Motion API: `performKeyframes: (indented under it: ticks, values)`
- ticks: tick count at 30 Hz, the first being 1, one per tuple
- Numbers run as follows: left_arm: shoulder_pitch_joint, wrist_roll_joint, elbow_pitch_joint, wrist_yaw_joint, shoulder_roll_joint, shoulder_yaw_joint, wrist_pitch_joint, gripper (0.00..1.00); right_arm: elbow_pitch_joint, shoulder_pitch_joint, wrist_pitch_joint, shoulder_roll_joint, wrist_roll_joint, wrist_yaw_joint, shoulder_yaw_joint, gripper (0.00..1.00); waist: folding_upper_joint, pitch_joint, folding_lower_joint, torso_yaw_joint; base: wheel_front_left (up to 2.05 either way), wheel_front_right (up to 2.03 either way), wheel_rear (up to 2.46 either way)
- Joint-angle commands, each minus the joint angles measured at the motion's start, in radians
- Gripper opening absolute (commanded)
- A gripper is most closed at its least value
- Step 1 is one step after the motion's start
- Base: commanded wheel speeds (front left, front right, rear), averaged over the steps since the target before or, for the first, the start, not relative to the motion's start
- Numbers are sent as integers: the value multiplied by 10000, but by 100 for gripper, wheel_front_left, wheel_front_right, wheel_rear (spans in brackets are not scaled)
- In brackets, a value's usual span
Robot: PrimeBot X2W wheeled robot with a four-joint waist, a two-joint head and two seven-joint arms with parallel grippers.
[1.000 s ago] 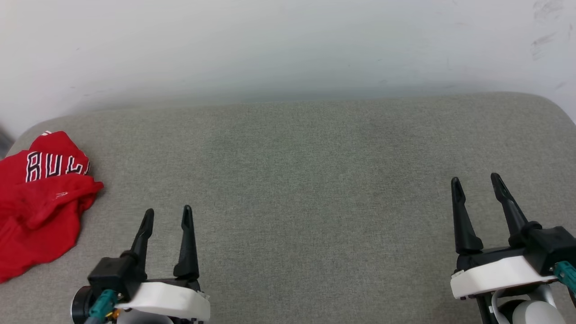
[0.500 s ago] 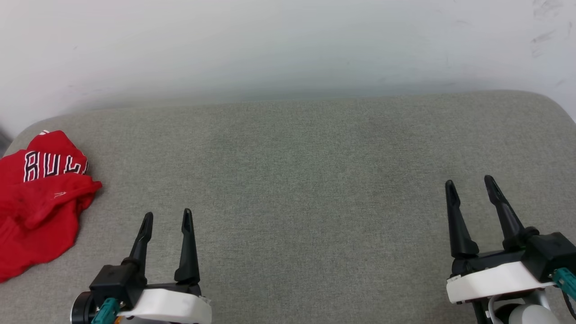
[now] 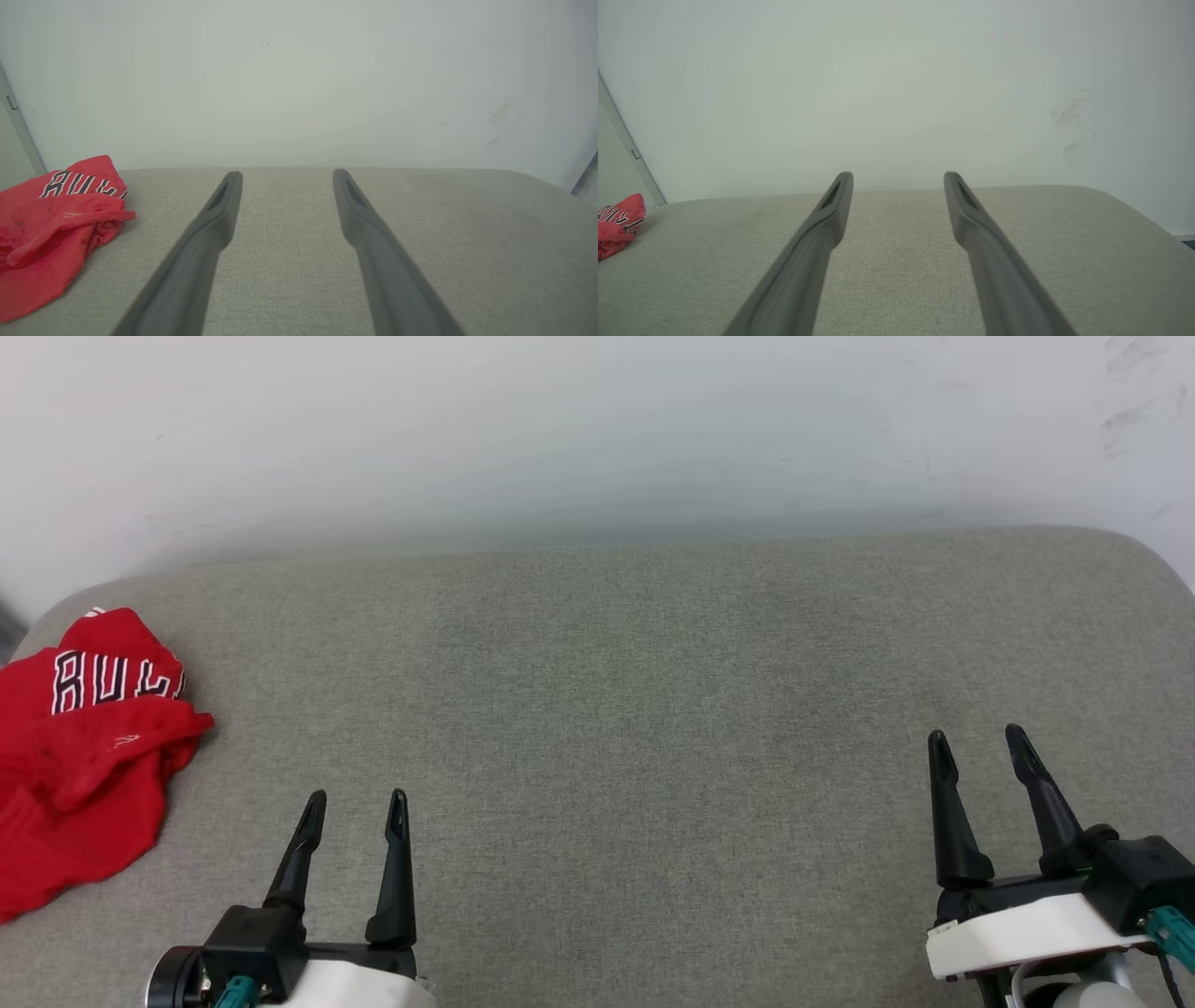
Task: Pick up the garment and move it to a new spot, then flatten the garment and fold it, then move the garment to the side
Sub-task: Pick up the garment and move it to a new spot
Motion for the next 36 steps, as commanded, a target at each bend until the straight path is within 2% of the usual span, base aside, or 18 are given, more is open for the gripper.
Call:
performKeyframes:
  ticks: [1, 10, 17, 23, 36]
  values:
    - [83, 260, -81, -90, -56, 40, -100, 100, -1, 73, -70, -15, -131, -3, 17, 100, -1, -6, 0, -4, 0, 0, 0]
    - [162, 1016, -104, -285, -163, 234, -250, 100, 41, 122, -231, -15, -625, -1, 61, 100, -1, -11, 0, 62, 0, 0, 0]
    - [239, 1199, -72, -441, -201, 451, -311, 100, -36, 221, -287, -14, -614, -3, 176, 100, -1, -40, 0, 408, 0, 0, 0]
    - [171, 1198, -33, -478, -216, 738, -302, 100, -110, 309, -286, -12, -404, -3, 331, 100, -1, -48, 0, 1228, 0, 0, 0]
    - [482, 1380, -124, -556, -224, 1206, -302, 100, -45, 457, -286, -11, -364, -3, 943, 100, -1, -338, 0, 3537, 0, 0, 0]
